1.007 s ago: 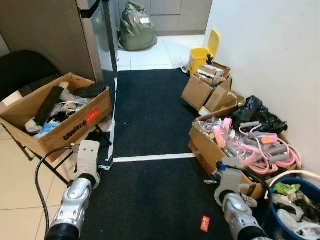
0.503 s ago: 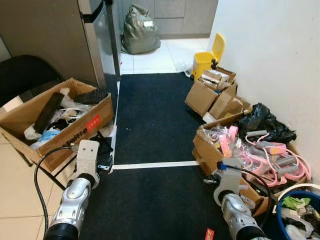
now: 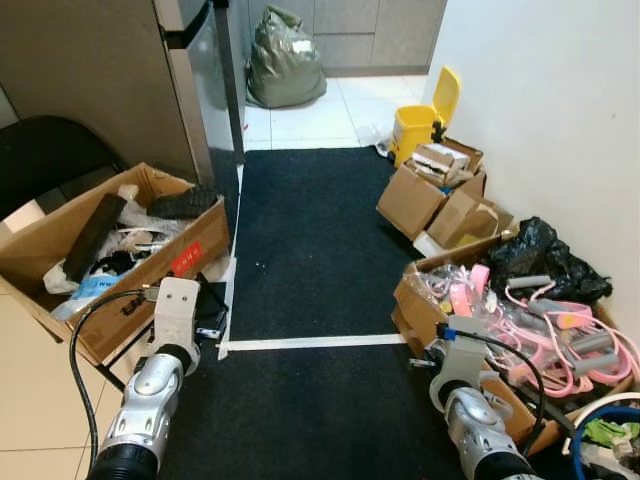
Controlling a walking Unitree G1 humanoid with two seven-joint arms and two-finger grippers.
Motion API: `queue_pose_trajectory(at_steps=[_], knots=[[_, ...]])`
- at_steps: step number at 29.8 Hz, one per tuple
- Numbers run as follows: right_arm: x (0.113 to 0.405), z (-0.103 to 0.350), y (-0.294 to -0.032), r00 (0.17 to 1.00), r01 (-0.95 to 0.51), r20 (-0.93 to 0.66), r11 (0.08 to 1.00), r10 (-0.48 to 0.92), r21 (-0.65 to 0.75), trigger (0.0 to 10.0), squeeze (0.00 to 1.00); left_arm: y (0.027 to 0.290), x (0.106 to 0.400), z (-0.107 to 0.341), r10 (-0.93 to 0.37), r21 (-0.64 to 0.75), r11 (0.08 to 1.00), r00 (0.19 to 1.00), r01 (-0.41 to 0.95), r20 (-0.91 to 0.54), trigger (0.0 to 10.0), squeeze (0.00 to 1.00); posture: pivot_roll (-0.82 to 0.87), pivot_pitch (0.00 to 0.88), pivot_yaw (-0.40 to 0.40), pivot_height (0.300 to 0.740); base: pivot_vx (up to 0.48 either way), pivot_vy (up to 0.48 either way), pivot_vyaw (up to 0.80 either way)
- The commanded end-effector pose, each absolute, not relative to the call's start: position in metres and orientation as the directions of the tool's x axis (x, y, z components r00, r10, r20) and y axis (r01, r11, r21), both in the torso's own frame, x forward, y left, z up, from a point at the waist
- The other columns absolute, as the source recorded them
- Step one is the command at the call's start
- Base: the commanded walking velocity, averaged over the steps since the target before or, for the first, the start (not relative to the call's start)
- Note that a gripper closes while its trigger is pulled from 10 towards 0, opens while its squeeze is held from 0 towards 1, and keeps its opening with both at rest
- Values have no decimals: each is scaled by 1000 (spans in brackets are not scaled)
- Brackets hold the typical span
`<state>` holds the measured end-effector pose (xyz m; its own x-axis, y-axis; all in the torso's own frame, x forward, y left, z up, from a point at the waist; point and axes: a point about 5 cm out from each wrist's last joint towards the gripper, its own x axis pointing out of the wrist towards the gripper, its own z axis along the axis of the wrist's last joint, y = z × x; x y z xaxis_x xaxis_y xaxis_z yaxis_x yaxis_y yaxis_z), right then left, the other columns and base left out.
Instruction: Picking trash to rubbish bin
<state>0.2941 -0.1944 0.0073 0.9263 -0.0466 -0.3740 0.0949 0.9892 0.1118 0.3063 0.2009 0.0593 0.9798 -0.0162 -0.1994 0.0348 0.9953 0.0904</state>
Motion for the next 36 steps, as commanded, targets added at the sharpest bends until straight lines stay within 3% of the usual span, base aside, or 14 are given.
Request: queue_pose_trajectory(at_steps=[1, 36], knots=[[291, 5, -197, 920, 102, -388, 989, -52, 110, 10000, 0, 205, 302, 54, -9, 96, 995, 974, 31, -225, 10000, 0, 57, 97, 27, 740, 296, 0, 0], [306, 20, -193, 945, 87, -324, 990, -47, 111, 10000, 0, 205, 305, 57, -12, 100, 994, 976, 35, -218, 10000, 0, 62, 91, 29, 740, 298, 0, 0]])
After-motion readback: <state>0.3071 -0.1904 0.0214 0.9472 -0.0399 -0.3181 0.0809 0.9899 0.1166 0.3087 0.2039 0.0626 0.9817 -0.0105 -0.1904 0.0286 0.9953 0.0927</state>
